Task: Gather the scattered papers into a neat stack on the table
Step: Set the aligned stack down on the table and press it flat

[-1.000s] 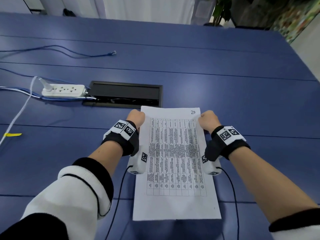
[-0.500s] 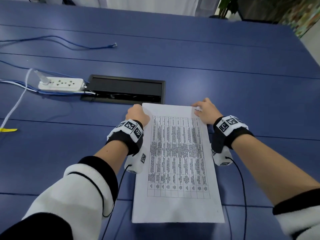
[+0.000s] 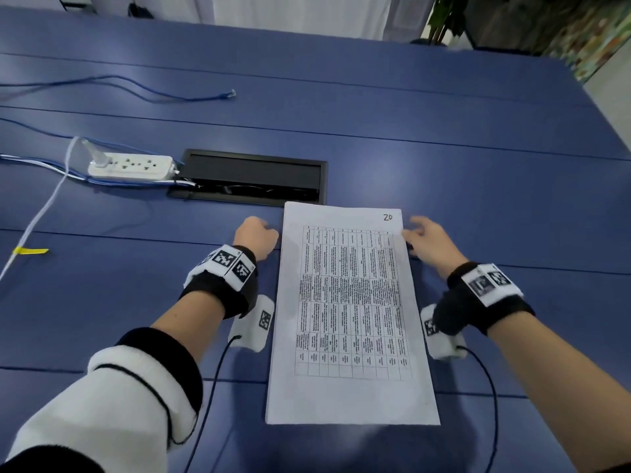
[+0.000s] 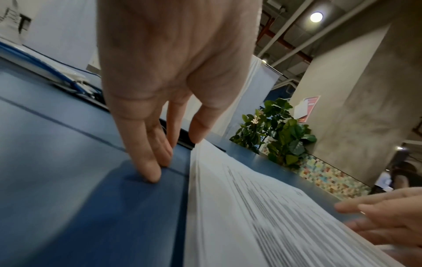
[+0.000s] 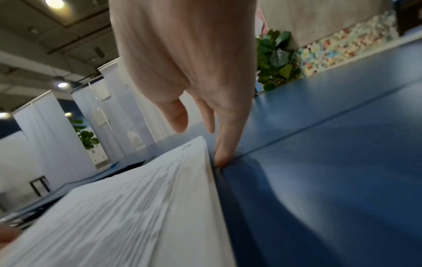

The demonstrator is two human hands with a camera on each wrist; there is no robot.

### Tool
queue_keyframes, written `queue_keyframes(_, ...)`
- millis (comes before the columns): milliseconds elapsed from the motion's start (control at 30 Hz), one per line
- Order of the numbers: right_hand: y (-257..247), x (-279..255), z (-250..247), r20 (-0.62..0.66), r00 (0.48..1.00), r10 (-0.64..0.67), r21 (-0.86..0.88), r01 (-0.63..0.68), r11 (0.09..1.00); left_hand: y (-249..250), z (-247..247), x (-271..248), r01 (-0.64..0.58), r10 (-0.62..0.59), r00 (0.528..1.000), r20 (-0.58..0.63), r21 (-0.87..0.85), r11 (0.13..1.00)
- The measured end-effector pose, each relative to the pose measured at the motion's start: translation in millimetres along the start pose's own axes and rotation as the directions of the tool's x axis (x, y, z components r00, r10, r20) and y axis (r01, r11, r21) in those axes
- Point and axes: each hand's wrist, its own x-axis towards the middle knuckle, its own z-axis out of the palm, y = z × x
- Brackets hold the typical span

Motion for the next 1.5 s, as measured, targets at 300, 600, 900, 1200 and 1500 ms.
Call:
queue_keyframes(300,15.9,-60.1,20.0,0.020,0.999,-0.029,0.122,0.027,0.992,-45.6,27.3,-25.4,-0.001,0.011,0.990,0.142,-0.072,0.997)
queue_keyframes(600,41.2,-83.2,9.6,0.074,0.995,0.071,0.291,-0.089,0.952,-24.9,1.0,-103.5,0.042,-0.021,0.988,0.154,-0.133,0.990)
queue_keyframes(900,91.2,-137.0,22.7,0.067,0.983,0.169,0.067,-0.174,0.983,-74.9,9.7,-154.0,0.114,-0.073,0.958,0.276,-0.137,0.984)
queue_keyframes(1200,86.3,-152.9,30.6,-0.005,0.991,0.135,0.100,-0.134,0.986,-74.7,9.5,-164.2,0.116,-0.066,0.970,0.233,-0.205,0.972)
queue_keyframes(1500,95.2,-162.6,39.8,-0.017,0.991,0.134,0.043,-0.133,0.990,-87.3,13.9,-173.2,0.161,-0.087,0.961,0.262,-0.275,0.948)
